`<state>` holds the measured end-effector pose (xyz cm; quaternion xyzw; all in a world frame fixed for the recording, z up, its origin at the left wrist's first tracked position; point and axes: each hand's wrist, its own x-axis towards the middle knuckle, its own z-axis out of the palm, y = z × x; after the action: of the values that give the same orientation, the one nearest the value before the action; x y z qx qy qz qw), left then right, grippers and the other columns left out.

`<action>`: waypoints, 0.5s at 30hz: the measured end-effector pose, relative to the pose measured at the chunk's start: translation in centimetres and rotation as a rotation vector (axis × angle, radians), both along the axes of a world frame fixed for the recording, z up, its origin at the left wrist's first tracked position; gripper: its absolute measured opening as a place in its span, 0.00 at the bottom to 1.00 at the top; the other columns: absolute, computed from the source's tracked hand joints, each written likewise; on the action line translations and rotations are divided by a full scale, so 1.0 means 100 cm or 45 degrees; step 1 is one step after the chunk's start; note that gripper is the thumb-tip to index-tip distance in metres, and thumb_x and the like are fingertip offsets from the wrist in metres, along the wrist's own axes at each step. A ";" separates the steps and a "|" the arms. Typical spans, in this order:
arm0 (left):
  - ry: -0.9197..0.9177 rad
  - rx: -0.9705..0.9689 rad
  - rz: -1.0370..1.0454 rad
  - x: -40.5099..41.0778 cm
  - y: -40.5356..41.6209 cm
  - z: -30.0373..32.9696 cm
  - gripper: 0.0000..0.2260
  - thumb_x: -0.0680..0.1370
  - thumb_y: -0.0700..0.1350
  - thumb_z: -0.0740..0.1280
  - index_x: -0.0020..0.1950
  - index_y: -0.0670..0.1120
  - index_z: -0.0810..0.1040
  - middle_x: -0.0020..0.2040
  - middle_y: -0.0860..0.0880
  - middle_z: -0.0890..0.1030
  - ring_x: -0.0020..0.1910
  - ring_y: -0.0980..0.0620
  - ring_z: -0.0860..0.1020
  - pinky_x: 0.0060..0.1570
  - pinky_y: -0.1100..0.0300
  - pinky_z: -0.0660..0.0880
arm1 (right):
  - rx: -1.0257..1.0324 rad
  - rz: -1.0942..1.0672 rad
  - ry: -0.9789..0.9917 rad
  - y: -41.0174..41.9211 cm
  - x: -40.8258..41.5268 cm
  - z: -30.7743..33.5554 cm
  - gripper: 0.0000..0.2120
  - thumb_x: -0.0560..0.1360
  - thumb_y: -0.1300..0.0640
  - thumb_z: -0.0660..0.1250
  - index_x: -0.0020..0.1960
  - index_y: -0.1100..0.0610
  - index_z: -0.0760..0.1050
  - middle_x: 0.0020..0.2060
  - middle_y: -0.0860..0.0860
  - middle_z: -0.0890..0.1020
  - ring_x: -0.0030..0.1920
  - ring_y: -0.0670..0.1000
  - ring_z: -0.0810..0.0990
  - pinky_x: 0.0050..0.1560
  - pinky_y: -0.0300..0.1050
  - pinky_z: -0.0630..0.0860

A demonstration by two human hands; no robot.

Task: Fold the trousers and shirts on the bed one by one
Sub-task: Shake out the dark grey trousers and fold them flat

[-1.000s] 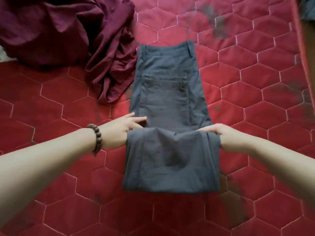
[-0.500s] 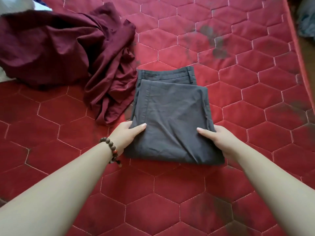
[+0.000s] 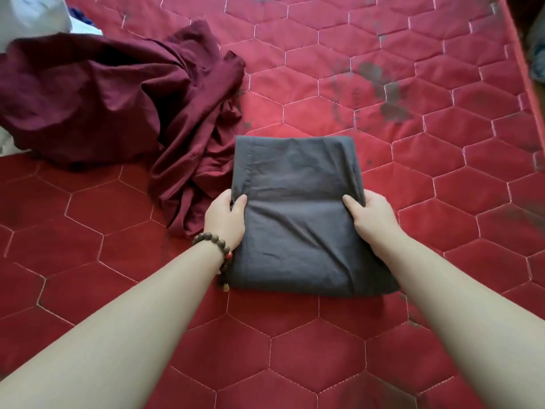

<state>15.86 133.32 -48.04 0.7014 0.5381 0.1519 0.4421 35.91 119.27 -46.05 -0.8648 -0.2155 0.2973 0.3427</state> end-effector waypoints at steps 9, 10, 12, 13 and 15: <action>0.493 0.793 -0.132 -0.002 -0.026 0.024 0.13 0.74 0.47 0.66 0.57 0.45 0.73 0.53 0.42 0.77 0.52 0.40 0.75 0.48 0.48 0.69 | -0.172 -0.073 -0.746 -0.004 -0.023 0.009 0.15 0.76 0.50 0.65 0.57 0.59 0.72 0.50 0.56 0.77 0.54 0.60 0.74 0.49 0.50 0.67; 0.395 0.925 -0.283 -0.002 -0.037 0.024 0.15 0.73 0.45 0.65 0.58 0.44 0.75 0.56 0.42 0.77 0.55 0.40 0.74 0.51 0.47 0.69 | -0.093 0.032 -0.957 -0.007 -0.037 0.012 0.16 0.75 0.53 0.65 0.60 0.60 0.72 0.54 0.58 0.76 0.57 0.61 0.73 0.55 0.53 0.68; 0.299 0.992 -0.625 0.003 -0.058 0.016 0.18 0.73 0.44 0.64 0.62 0.41 0.76 0.63 0.41 0.76 0.63 0.41 0.73 0.61 0.47 0.69 | 0.103 0.365 -1.109 -0.008 -0.068 0.006 0.18 0.73 0.60 0.65 0.61 0.63 0.75 0.59 0.60 0.77 0.62 0.61 0.73 0.63 0.55 0.68; 0.383 0.942 -0.774 0.005 -0.067 0.011 0.20 0.75 0.44 0.62 0.66 0.40 0.75 0.67 0.41 0.74 0.68 0.42 0.70 0.66 0.47 0.66 | 0.129 0.540 -1.079 -0.010 -0.084 -0.002 0.19 0.72 0.62 0.65 0.62 0.64 0.76 0.61 0.61 0.77 0.64 0.61 0.73 0.66 0.56 0.68; 0.614 0.854 -0.934 0.004 -0.075 -0.002 0.24 0.78 0.48 0.55 0.73 0.42 0.67 0.75 0.44 0.64 0.76 0.45 0.59 0.74 0.49 0.54 | 0.042 0.771 -0.935 -0.014 -0.105 -0.019 0.21 0.73 0.65 0.63 0.66 0.65 0.73 0.67 0.60 0.74 0.69 0.59 0.71 0.70 0.60 0.65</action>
<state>16.26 125.84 -48.20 0.9602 0.2665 -0.0139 0.0827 25.38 117.85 -47.94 -0.8054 -0.5694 0.0548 0.1556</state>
